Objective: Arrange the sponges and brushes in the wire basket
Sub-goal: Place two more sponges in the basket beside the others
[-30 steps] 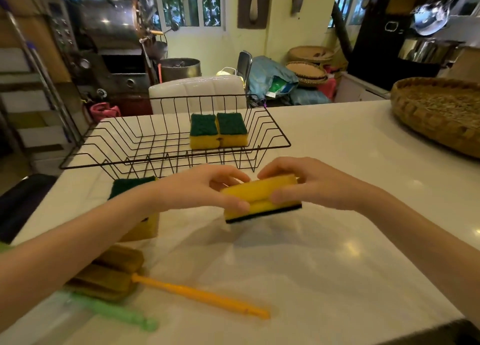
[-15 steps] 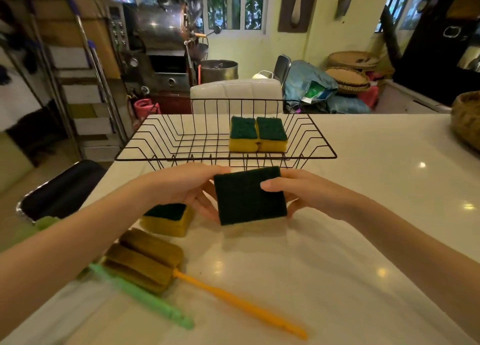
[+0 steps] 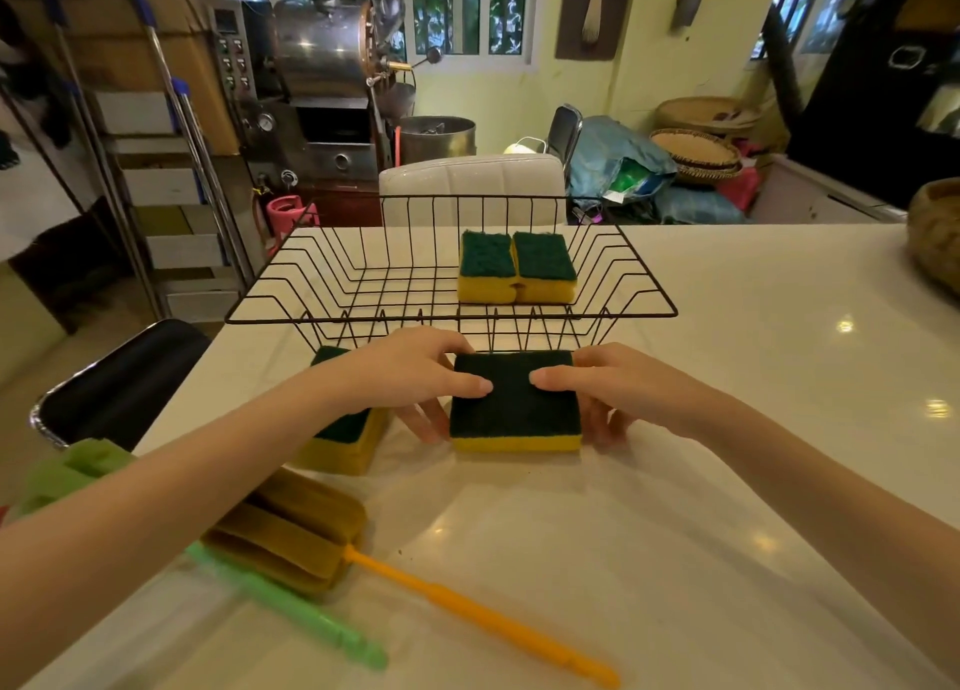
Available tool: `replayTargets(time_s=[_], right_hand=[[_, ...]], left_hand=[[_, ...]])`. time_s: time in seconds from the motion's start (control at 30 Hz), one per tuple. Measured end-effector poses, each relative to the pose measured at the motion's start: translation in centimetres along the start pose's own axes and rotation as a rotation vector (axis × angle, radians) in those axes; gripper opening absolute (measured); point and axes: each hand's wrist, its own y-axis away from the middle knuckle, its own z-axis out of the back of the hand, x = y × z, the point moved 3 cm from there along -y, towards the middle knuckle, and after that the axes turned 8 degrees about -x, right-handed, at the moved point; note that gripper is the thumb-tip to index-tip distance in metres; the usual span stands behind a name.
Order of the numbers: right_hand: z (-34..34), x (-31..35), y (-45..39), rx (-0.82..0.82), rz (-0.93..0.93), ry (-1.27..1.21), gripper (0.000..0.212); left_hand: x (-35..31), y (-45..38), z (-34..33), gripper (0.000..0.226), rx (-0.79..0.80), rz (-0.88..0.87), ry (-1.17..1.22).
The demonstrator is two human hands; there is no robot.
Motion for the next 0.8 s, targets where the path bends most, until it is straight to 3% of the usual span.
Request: replayTargets(time_s=[0.33,0.47,0.6,0.8], right_hand=[[1.4,1.4,0.4,-0.156,0.268,0.314,0.045],[0.9,2.6,1.0,-0.097,0.453,0.377,0.052],[-0.1,3.4,1.7,0.005,0.570,0.363,0.067],[-1.3,4.2,1.8,0.152,0.632,0.422,0.071]], left_hand=[[-0.7,0.2,-0.7,0.062,-0.106,-0.110,-0.153],[-0.9,1.7,1.4,0.057,-0.124,-0.240,-0.368],[-0.6,4.2,3.6,0.065,0.042,-0.387,-0.449],[2.9,4.0,5.2,0.064,-0.019,-0.362,-0.571]])
